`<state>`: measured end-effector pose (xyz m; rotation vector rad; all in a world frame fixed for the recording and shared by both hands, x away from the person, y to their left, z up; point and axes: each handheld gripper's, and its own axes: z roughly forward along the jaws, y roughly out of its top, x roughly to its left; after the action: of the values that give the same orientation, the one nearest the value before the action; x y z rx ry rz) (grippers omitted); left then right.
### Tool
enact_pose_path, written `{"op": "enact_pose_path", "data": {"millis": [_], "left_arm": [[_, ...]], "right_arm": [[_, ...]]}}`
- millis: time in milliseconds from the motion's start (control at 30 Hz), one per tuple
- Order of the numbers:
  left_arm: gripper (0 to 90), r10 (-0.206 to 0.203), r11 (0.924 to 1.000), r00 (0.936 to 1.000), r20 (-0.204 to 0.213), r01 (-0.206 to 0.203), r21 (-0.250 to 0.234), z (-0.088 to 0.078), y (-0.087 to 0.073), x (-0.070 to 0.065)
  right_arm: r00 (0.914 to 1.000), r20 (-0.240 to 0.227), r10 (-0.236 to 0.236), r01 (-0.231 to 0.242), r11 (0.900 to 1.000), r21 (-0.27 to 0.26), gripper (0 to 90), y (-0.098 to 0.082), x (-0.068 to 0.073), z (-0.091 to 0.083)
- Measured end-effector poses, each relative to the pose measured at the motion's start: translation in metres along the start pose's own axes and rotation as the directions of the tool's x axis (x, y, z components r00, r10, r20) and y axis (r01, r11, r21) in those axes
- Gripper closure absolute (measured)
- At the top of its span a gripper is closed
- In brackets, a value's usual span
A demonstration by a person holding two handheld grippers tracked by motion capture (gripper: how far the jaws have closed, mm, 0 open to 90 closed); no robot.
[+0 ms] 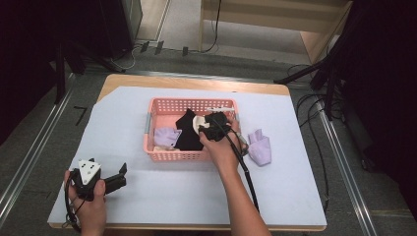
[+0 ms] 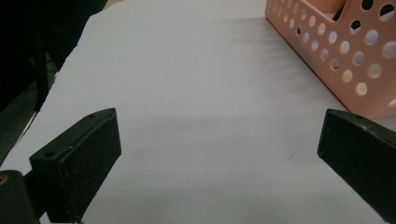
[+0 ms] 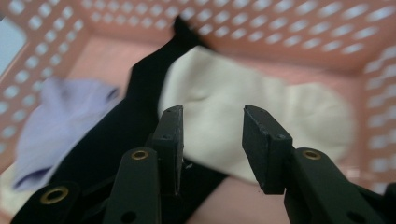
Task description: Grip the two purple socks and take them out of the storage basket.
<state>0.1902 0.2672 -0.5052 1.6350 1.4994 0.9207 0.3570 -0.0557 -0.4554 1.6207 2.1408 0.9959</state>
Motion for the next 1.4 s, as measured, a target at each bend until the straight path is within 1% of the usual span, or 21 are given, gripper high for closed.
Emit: {"op": "enact_pose_path", "data": {"millis": [33, 100, 133, 167, 267, 333, 400, 533, 600, 733, 767, 800, 833, 867, 900, 933, 967, 1000, 1067, 1200, 1400], "left_arm": [[0.3, 0.0, 1.0, 1.0, 0.002, 0.0, -0.003, 0.0, 0.0, 0.0], [0.3, -0.003, 1.0, 1.0, 0.001, 0.003, -0.003, 0.0, 0.0, 0.0], [0.3, -0.003, 1.0, 1.0, 0.001, 0.003, -0.003, 0.0, 0.0, 0.0], [0.3, -0.001, 1.0, 1.0, -0.001, 0.001, 0.0, 0.0, 0.0, 0.0], [0.3, 0.0, 1.0, 1.0, -0.002, 0.0, 0.003, 0.0, 0.0, 0.0], [0.3, 0.0, 1.0, 1.0, -0.001, 0.0, 0.002, 0.0, 0.0, 0.0], [0.3, -0.001, 1.0, 1.0, -0.001, 0.001, 0.002, 0.0, 0.0, 0.0], [0.4, -0.001, 1.0, 1.0, 0.0, 0.001, 0.001, 0.0, 0.0, 0.0], [0.4, -0.001, 1.0, 1.0, 0.001, 0.001, 0.0, 0.0, 0.0, 0.0], [0.4, -0.005, 1.0, 1.0, 0.004, 0.005, -0.003, 0.0, 0.0, 0.0], [0.4, -0.007, 1.0, 1.0, 0.001, 0.007, 0.0, 0.0, 0.0, 0.0], [0.3, -0.007, 1.0, 1.0, 0.001, 0.007, 0.0, 0.0, 0.0, 0.0], [0.3, -0.006, 1.0, 1.0, 0.001, 0.006, 0.008, 0.0, 0.0, 0.0], [0.3, -0.006, 1.0, 1.0, 0.001, 0.006, 0.008, 0.0, 0.0, 0.0], [0.4, -0.006, 1.0, 1.0, -0.002, 0.006, 0.005, 0.001, 0.0, 0.0], [0.3, -0.006, 1.0, 1.0, -0.002, 0.006, 0.005, 0.001, 0.0, 0.0], [0.3, -0.003, 1.0, 1.0, -0.004, 0.003, 0.009, 0.001, 0.0, 0.0], [0.4, 0.0, 1.0, 1.0, -0.003, 0.0, 0.01, 0.001, 0.0, 0.0], [0.3, 0.004, 0.9999, 1.0, -0.002, -0.004, 0.01, 0.001, 0.0, -0.001], [0.4, 0.001, 1.0, 1.0, -0.003, -0.001, 0.004, 0.001, 0.0, 0.0], [0.3, -0.006, 0.9999, 1.0, 0.001, 0.006, 0.013, 0.001, 0.001, 0.0]], "right_arm": [[0.9991, -0.043, 0.004, -0.001, 0.998, 0.06, 58.3, -0.001, 0.007, 0.007], [0.9968, -0.08, -0.006, 0.014, 0.995, 0.096, 54.5, -0.003, 0.013, 0.015], [0.9968, -0.08, -0.006, 0.014, 0.995, 0.096, 54.5, -0.003, 0.013, 0.015], [0.9954, -0.089, -0.036, 0.048, 0.99, 0.135, 46.2, -0.004, 0.019, 0.024], [0.9968, -0.062, -0.05, 0.063, 0.972, 0.226, 43.2, -0.002, 0.027, 0.031], [0.9973, -0.059, -0.044, 0.058, 0.967, 0.249, 44.1, -0.001, 0.028, 0.033], [0.9991, -0.033, -0.026, 0.034, 0.953, 0.302, 63.5, 0.001, 0.029, 0.036], [0.999, 0.0, -0.044, 0.042, 0.952, 0.305, 86.4, 0.0, 0.024, 0.034], [0.9983, 0.009, -0.057, 0.052, 0.953, 0.299, 87.2, 0.0, 0.023, 0.033], [0.9875, 0.15, -0.048, 0.013, 0.973, 0.229, 88.4, 0.002, 0.006, 0.026], [0.9679, 0.245, -0.057, 0.014, 0.985, 0.171, 88.2, 0.003, -0.001, 0.021], [0.9679, 0.245, -0.057, 0.014, 0.985, 0.171, 88.2, 0.003, -0.001, 0.021], [0.9483, 0.31, -0.068, 0.034, 0.993, 0.115, 85.8, 0.005, -0.004, 0.015], [0.9483, 0.31, -0.068, 0.034, 0.993, 0.115, 85.8, 0.005, -0.004, 0.015], [0.9544, 0.291, -0.067, 0.054, 0.997, 0.052, 75.0, 0.007, -0.002, 0.008], [0.9544, 0.291, -0.067, 0.054, 0.997, 0.052, 75.0, 0.007, -0.002, 0.008], [0.9648, 0.255, -0.064, 0.061, 0.998, 0.021, 70.4, 0.008, 0.002, 0.005], [0.9804, 0.191, -0.049, 0.051, 0.999, -0.01, 68.2, 0.01, 0.009, 0.001], [0.9969, 0.038, -0.069, 0.069, 0.998, -0.009, 66.4, 0.012, 0.029, -0.001], [0.9917, -0.087, -0.095, 0.102, 0.991, 0.083, 63.3, 0.011, 0.054, 0.01], [0.9951, -0.097, 0.019, -0.004, 0.988, 0.153, 44.4, 0.008, 0.066, 0.029]]}}
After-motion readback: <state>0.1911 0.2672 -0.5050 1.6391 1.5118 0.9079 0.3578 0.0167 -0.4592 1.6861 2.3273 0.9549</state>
